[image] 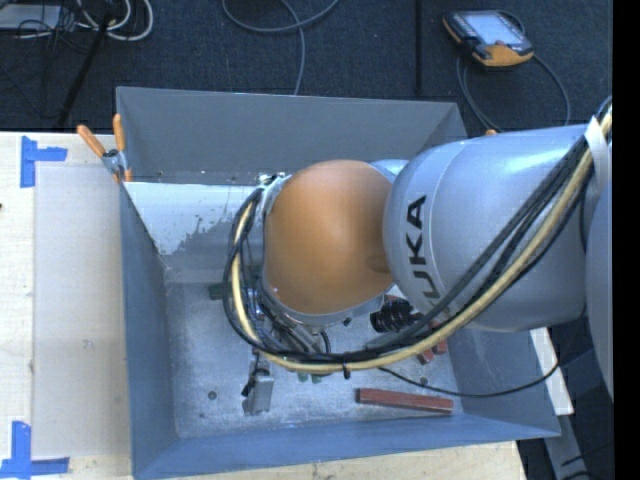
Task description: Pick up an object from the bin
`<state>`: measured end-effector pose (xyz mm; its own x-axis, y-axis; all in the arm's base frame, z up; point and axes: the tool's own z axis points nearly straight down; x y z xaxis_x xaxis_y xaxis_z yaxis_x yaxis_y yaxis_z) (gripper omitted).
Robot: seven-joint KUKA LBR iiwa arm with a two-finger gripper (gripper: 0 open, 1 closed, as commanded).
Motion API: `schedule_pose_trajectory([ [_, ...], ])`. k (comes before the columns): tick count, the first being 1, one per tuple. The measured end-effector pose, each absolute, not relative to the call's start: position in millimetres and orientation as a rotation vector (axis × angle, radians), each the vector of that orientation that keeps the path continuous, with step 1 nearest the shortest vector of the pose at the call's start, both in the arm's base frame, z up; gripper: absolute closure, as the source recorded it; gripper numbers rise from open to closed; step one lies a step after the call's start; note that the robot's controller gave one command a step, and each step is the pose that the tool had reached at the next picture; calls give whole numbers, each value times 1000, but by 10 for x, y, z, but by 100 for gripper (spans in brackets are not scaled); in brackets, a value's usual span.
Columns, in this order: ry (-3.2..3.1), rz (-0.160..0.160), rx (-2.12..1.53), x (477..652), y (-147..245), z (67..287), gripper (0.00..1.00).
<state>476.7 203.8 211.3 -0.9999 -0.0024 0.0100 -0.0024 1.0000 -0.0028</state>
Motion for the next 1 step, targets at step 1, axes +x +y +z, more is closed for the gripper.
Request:
schedule_pose_trajectory([
  [1, -3139, 1, -2, 4786, 2031, 2150, 0],
])
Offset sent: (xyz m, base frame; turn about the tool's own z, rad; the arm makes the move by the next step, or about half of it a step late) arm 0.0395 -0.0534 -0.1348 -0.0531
